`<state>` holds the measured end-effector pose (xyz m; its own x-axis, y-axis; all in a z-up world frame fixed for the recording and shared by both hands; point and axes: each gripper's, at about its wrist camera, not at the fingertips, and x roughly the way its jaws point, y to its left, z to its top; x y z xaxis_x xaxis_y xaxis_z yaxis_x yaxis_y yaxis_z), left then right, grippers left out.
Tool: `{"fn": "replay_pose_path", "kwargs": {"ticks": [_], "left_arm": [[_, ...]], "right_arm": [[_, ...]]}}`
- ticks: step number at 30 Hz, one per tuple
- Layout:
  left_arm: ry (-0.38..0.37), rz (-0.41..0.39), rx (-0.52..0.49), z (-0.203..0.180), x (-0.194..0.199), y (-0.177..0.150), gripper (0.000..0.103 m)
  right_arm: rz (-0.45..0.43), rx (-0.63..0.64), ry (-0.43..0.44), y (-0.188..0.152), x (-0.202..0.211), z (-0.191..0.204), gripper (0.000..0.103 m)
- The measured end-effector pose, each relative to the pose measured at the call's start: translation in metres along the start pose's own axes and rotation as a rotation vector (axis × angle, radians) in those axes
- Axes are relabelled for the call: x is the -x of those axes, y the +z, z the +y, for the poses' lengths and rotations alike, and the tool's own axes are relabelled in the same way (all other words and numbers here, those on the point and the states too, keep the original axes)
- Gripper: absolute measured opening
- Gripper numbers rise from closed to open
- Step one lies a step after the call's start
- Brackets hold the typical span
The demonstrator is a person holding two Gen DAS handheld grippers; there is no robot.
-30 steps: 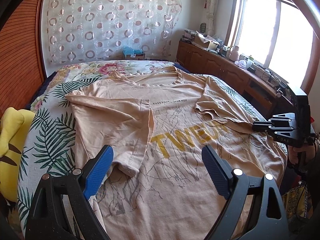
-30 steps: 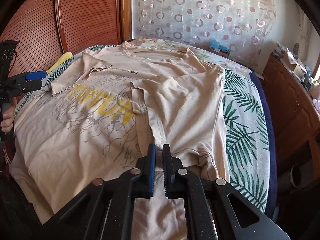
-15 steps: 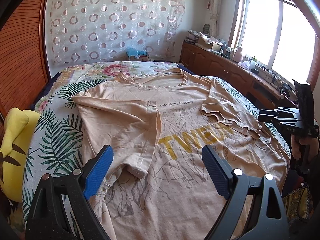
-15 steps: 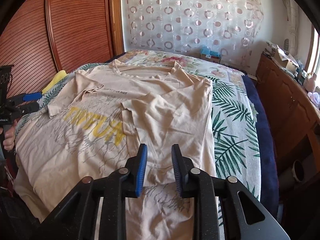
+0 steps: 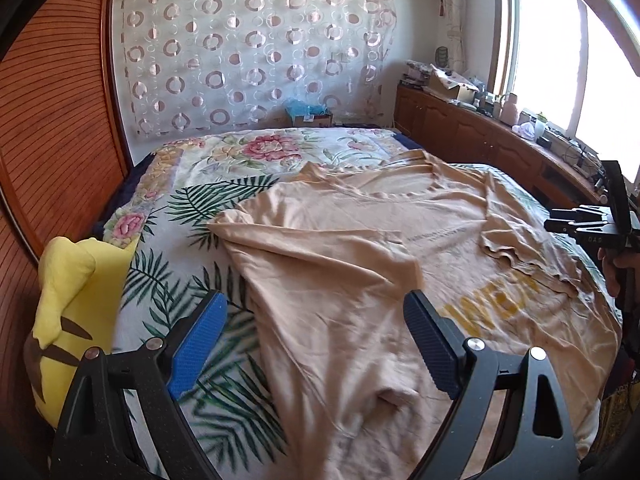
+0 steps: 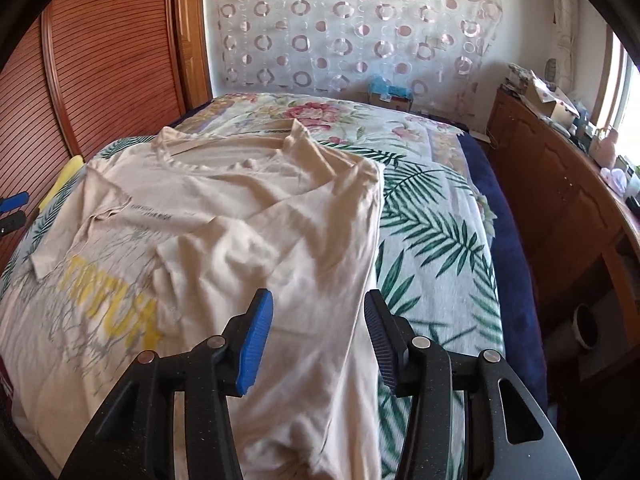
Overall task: Fold small clothes
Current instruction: 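Move the left tool toward the shirt hem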
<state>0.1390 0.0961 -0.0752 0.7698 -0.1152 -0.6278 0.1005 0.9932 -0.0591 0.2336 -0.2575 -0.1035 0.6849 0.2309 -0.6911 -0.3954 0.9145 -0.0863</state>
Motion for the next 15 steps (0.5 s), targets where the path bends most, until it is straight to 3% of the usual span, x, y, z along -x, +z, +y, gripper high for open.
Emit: {"fn": "replay_pose_path", "kwargs": {"ticks": [7,11,15], "left_arm": [[0.036,0.071,0.016,0.036,-0.048,0.018,0.078],[0.019,0.123,0.054,0.052,-0.075,0.025,0.059],[0.017,0.169,0.096,0.066,-0.099,0.029,0.049]], "right_arm": [[0.046,-0.026,-0.025,0.029,-0.041,-0.013,0.049],[0.069,-0.063,-0.007,0.037,-0.059,-0.019,0.049],[0.081,-0.117,-0.008,0.044,-0.075,-0.03,0.049]]}}
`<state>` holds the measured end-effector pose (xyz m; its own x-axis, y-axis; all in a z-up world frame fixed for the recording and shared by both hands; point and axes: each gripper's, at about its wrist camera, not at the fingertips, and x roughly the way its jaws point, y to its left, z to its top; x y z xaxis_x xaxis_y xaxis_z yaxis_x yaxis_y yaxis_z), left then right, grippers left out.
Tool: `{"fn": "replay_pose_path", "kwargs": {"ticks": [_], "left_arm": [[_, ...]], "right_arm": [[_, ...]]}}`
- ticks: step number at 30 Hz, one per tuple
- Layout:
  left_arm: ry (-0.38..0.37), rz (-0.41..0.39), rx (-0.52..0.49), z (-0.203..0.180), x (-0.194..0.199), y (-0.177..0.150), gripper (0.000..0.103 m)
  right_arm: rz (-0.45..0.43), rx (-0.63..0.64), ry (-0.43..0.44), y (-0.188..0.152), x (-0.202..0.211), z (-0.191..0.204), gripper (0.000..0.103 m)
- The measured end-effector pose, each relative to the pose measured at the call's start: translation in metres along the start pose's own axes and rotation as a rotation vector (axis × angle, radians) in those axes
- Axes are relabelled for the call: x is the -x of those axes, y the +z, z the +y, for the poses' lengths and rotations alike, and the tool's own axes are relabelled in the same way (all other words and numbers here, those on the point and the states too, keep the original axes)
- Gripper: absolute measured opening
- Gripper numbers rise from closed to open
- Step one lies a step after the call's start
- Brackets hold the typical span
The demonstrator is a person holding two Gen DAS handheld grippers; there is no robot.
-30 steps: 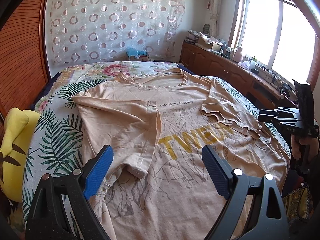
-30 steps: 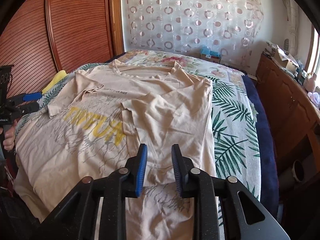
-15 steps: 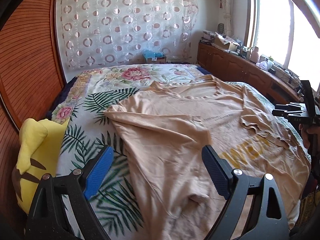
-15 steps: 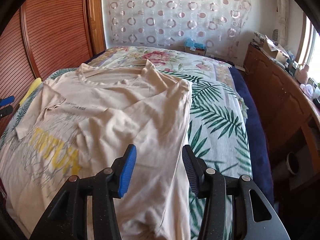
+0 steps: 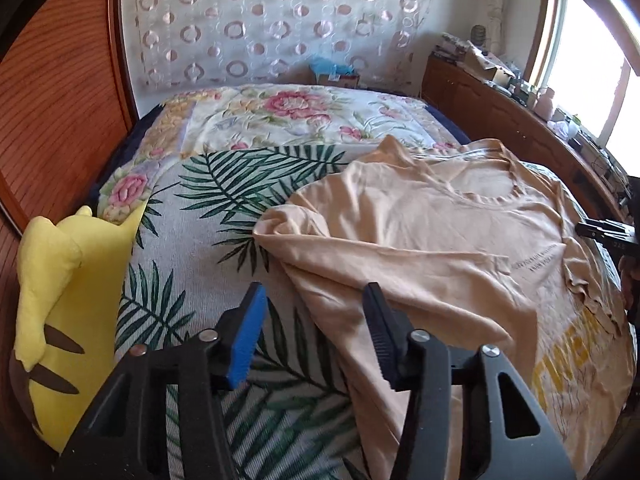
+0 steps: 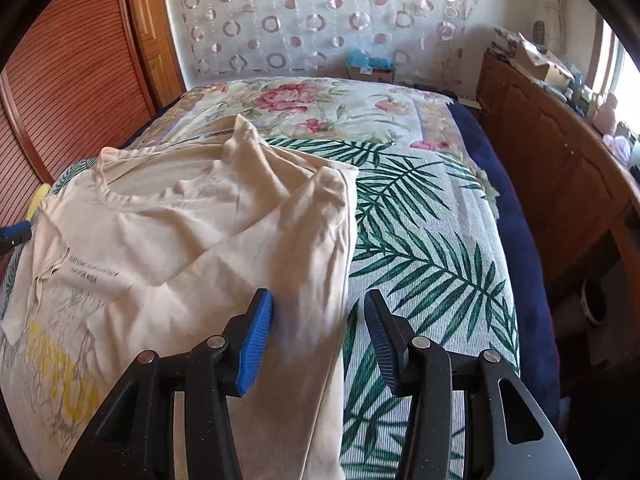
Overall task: Fold small clothes
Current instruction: 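Move the left tool toward the shirt hem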
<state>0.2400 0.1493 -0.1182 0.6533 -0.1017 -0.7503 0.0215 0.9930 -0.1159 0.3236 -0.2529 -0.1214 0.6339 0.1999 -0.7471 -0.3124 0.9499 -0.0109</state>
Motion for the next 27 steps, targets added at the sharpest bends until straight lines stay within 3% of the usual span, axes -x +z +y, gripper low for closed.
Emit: {"fn": "replay_pose_path", "kwargs": {"ticks": [2,4,5,7,13,18,21,24,26,27], "left_arm": [[0.0,0.018,0.002,0.003,-0.008,0.004,0.036],[-0.015,0.025,-0.001,0.003,-0.013,0.009,0.032],[-0.021,0.027,0.002,0.004,-0.014,0.012,0.025],[-0.024,0.03,0.013,0.006,-0.016,0.018,0.024],[-0.004,0.034,-0.043,-0.002,-0.021,0.037,0.007],[0.041,-0.033,-0.055,-0.008,-0.008,0.055,0.007],[0.06,-0.031,-0.046,-0.005,-0.004,0.061,0.007],[0.038,-0.006,-0.036,-0.003,-0.004,0.061,0.021],[0.046,-0.009,-0.041,-0.002,-0.003,0.059,0.042],[0.04,-0.011,-0.042,-0.001,-0.001,0.058,0.045]], "right_arm": [[-0.007,-0.014,-0.003,0.003,-0.002,-0.003,0.049],[-0.009,-0.018,-0.007,0.006,-0.005,-0.006,0.049],[-0.011,-0.013,-0.012,0.006,-0.005,-0.006,0.049],[-0.015,0.007,-0.025,0.006,-0.007,-0.003,0.049],[-0.052,0.013,-0.036,0.001,-0.009,0.0,0.05],[-0.052,0.019,-0.039,-0.001,-0.009,0.0,0.05],[-0.052,0.018,-0.038,-0.001,-0.009,0.0,0.05],[-0.056,0.018,-0.04,-0.001,-0.009,-0.001,0.051],[-0.055,0.021,-0.037,0.0,-0.009,0.0,0.053],[-0.054,0.023,-0.036,0.0,-0.009,0.0,0.054]]}}
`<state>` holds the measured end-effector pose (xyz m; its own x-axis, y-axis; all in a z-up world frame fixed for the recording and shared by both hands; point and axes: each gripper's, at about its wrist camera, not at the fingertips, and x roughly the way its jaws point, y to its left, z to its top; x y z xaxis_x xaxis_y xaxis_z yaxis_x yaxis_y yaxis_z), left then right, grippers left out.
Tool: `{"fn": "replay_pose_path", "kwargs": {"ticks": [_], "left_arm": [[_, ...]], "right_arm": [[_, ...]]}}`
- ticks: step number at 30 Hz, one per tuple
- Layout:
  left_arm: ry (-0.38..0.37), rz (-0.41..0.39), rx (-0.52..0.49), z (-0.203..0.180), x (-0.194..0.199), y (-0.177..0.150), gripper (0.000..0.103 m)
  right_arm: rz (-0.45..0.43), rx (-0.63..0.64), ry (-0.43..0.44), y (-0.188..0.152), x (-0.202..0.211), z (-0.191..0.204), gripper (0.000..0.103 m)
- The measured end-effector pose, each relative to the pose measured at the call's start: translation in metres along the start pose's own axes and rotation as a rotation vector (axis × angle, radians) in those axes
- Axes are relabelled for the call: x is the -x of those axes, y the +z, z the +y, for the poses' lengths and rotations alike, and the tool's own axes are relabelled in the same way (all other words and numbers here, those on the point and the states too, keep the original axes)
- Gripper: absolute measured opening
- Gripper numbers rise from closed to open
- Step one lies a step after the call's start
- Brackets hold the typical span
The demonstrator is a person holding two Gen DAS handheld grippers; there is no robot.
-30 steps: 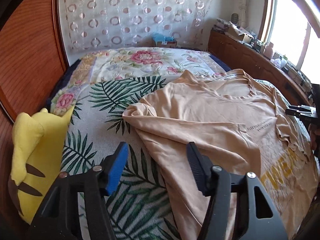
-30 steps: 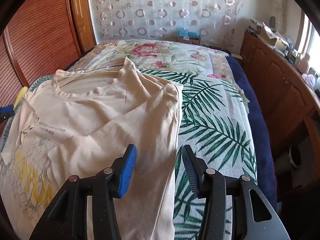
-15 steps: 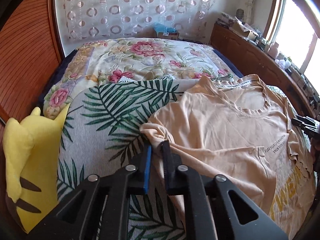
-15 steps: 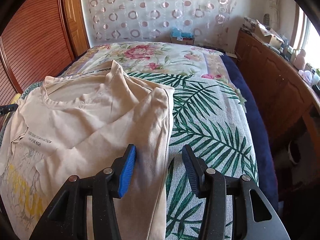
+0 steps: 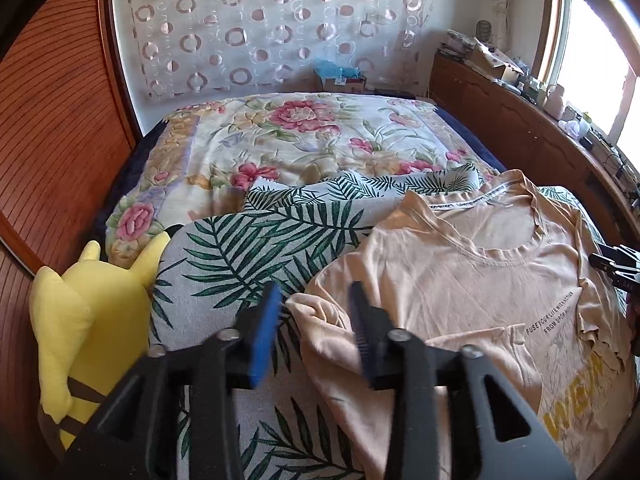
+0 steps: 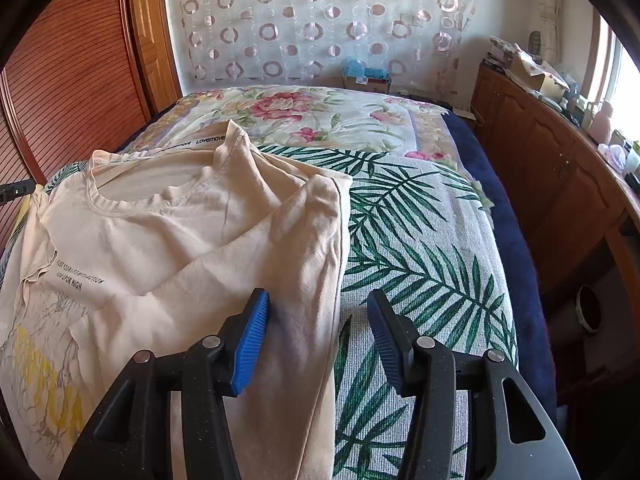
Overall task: Fold small clothes
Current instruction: 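Move the left tool toward the shirt hem, then grasp the shirt hem with the left tool while the right tool grasps the hem too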
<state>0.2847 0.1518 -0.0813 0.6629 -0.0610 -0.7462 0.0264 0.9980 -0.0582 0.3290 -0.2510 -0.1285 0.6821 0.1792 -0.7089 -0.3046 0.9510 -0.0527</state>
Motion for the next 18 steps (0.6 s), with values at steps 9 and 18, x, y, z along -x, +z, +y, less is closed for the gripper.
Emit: {"fn": "replay_pose_path", "kwargs": {"ticks": [9,18], "left_arm": [[-0.021,0.07,-0.016,0.003,-0.014,-0.022,0.045],[-0.03,0.063,-0.002,0.001,-0.026,-0.027,0.044]], "right_arm": [[-0.007,0.002,-0.005,0.002,-0.002,0.0,0.056],[0.013,-0.001,-0.013,0.024,-0.019,-0.001,0.056]]}}
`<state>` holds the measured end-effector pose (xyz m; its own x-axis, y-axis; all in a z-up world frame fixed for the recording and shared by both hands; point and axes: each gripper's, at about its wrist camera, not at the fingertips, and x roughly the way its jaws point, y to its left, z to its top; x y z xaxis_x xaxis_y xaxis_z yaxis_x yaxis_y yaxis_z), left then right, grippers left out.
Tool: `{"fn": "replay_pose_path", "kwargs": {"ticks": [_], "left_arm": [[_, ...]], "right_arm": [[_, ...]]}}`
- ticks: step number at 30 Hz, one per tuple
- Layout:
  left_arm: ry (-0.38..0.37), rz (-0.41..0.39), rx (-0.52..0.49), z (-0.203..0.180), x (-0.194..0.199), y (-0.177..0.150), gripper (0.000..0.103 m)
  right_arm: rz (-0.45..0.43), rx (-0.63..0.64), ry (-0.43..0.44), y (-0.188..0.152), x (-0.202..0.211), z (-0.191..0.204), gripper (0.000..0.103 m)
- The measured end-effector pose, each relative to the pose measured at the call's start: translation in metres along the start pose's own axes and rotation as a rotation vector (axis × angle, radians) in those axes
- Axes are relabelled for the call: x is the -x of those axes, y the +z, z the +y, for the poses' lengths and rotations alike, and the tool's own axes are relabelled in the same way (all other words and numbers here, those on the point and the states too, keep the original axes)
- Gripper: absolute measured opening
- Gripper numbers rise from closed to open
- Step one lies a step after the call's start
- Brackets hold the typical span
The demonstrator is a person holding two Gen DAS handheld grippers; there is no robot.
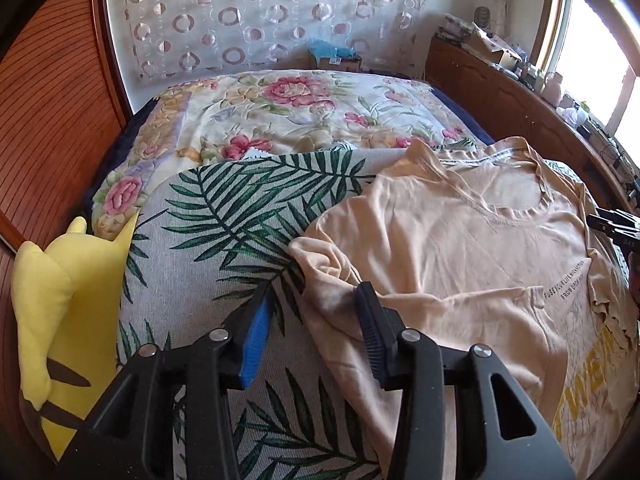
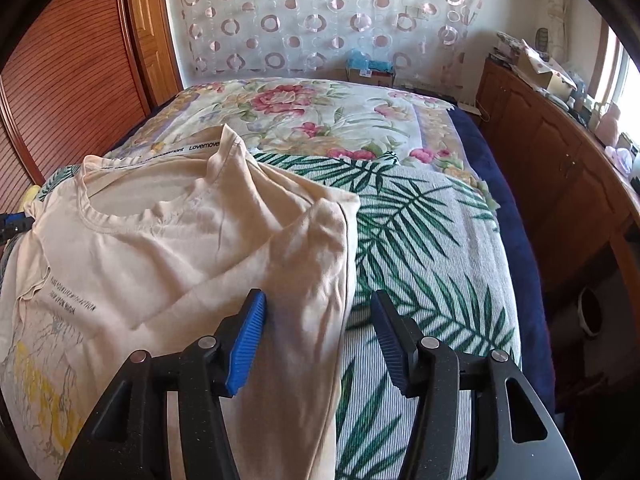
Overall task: Fold small clothes
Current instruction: 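Grasp the shirt hem with the left tool while the right tool grasps the hem too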
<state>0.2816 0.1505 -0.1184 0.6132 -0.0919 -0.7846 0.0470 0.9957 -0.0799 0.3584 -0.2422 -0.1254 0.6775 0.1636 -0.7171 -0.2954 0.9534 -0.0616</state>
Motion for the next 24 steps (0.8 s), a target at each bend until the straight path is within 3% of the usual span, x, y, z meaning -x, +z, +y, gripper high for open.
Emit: {"fn": "replay_pose_path", "kwargs": {"ticks": [1,2,3,4,5,11,16,20,24], "left_arm": [[-0.003,-0.006,-0.007,-0.001,-0.001,0.0,0.037],[-0.014,-0.011,-0.013,-0.003,-0.001,0.0,0.022],[-0.033,-0.008,-0.015,-0.007,0.0,0.001,0.013],[-0.04,-0.006,-0.02,-0.01,0.001,0.0,0.006],[-0.029,-0.013,-0.03,-0.015,0.004,0.0,0.005],[-0.072,-0.196,-0.081,-0.041,0.086,-0.019,0.005],[-0.095,-0.304,-0.087,-0.05,0.16,-0.07,0.005],[-0.086,-0.338,-0.074,-0.043,0.199,-0.117,0.005],[-0.084,-0.329,-0.02,-0.027,0.222,-0.165,0.005]], "right_arm": [[-0.003,0.002,0.004,0.002,-0.002,0.001,0.049],[-0.012,0.006,0.008,0.004,-0.004,0.003,0.045],[-0.019,0.008,0.011,0.005,-0.005,0.005,0.032],[-0.02,0.01,0.023,0.006,-0.005,0.008,0.01],[-0.017,0.02,0.031,0.005,-0.005,0.012,0.007],[-0.162,0.072,0.118,-0.015,0.059,0.033,0.005],[-0.288,0.095,0.184,-0.068,0.141,0.04,0.005],[-0.317,0.081,0.218,-0.118,0.192,0.029,0.005],[-0.254,0.048,0.237,-0.167,0.226,0.011,0.005]]}}
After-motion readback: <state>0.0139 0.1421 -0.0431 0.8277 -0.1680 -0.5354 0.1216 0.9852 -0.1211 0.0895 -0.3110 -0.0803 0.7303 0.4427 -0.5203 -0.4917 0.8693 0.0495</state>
